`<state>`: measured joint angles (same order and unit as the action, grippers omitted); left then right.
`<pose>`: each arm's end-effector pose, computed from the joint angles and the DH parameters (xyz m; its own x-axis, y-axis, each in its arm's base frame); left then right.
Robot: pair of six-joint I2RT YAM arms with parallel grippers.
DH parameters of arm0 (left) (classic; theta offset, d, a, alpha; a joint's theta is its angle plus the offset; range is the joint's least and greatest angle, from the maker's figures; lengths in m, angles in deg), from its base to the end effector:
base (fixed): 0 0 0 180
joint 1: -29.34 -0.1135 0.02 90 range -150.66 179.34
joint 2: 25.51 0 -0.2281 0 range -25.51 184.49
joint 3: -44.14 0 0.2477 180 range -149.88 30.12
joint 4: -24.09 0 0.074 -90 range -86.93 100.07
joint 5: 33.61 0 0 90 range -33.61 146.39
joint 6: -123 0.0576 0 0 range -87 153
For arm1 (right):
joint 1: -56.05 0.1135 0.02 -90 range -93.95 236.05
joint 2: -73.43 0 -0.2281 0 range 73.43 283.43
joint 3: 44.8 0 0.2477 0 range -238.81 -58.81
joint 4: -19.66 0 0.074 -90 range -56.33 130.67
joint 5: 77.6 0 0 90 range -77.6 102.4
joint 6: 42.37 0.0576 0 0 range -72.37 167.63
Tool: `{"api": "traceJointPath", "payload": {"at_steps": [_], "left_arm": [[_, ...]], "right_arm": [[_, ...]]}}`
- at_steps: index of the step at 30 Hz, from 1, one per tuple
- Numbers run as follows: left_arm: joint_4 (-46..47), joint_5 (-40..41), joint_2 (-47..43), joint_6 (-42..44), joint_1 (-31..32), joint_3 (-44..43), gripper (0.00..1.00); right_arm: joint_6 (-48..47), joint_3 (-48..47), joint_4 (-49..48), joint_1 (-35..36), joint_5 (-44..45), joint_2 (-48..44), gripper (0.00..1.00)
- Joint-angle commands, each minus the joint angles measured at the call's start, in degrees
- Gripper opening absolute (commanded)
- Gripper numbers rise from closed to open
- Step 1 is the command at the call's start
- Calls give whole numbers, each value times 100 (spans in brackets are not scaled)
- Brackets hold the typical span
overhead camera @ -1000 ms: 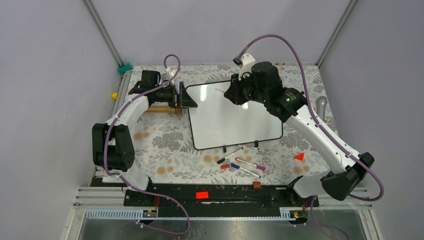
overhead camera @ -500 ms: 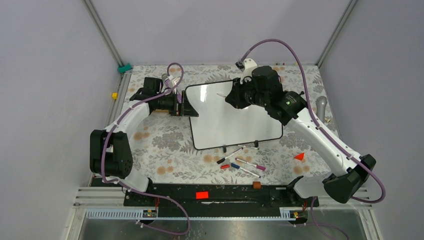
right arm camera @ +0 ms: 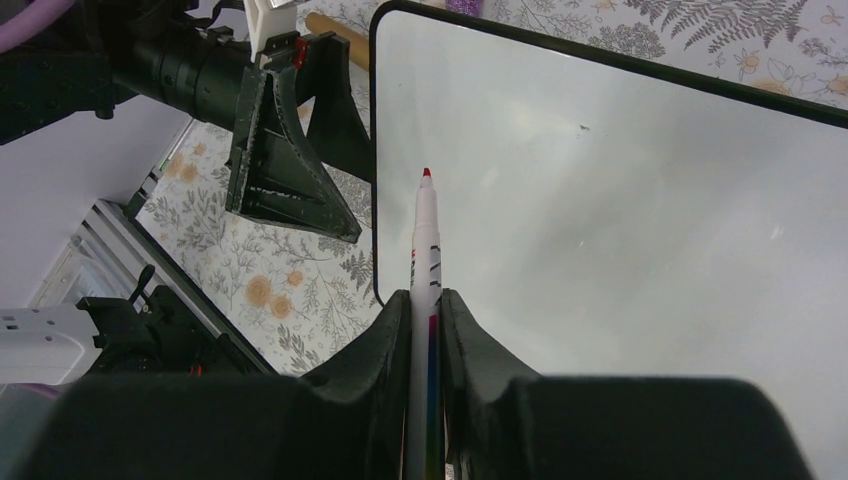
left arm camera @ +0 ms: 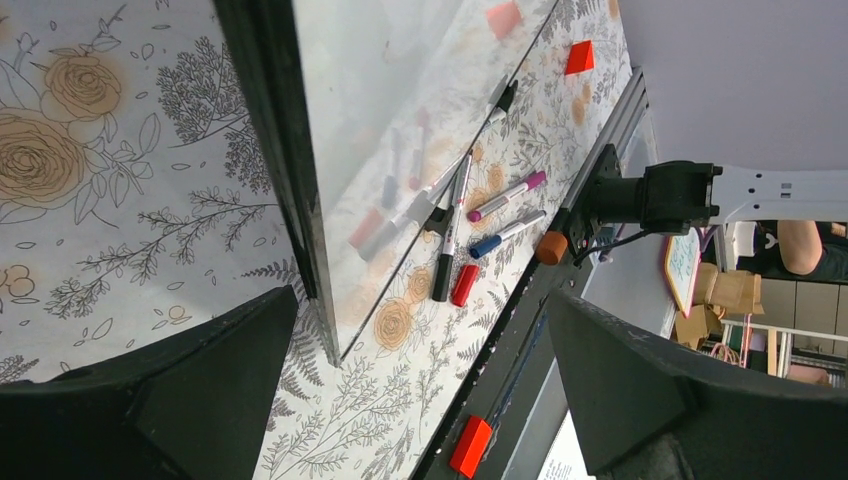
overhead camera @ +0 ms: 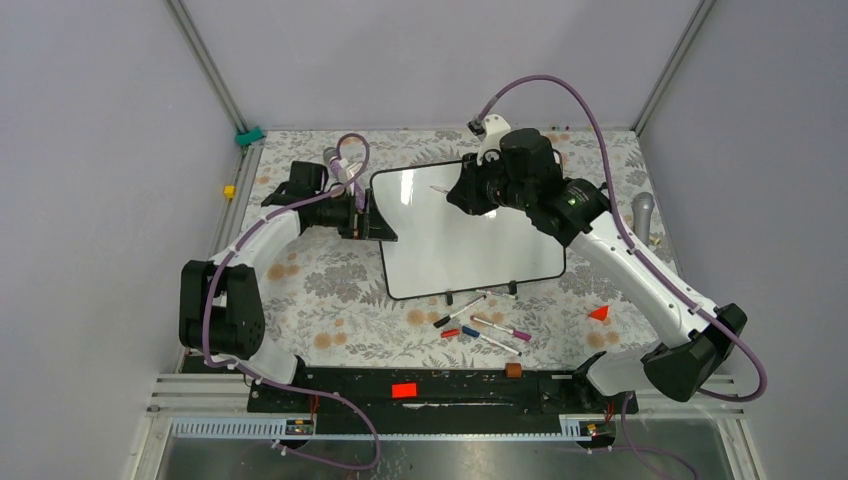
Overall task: Write a sentence on the whiteboard
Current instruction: Hold the whiteboard on the whiteboard stand.
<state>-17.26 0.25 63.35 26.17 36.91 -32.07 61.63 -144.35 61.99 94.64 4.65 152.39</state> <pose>0.3104 -0.0895 0.2015 -0.8625 0.0478 -0.5037 0.4579 0.4972 -0.7369 0.2531 0.2119 0.3759 -0.4541 -0.0557 -0.8892 -0.6246 0.7316 0.2732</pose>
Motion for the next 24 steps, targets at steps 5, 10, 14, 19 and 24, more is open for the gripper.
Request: {"api": "traceJointPath", "payload": {"at_steps": [5, 10, 14, 19, 24], "left_arm": [[187, 78, -208, 280, 94, 263, 99], [131, 202, -194, 150, 123, 334, 96], [118, 249, -201, 96, 210, 375, 93], [106, -4, -45, 97, 222, 288, 87], [-3, -68, 44, 276, 223, 228, 84]], "right_arm": [[-11, -385, -38, 32, -166, 139, 0], [0, -294, -98, 32, -172, 99, 0], [-65, -212, -166, 34, -129, 57, 0], [-175, -245, -167, 28, -89, 61, 0], [-233, -279, -161, 30, -113, 95, 0]]}}
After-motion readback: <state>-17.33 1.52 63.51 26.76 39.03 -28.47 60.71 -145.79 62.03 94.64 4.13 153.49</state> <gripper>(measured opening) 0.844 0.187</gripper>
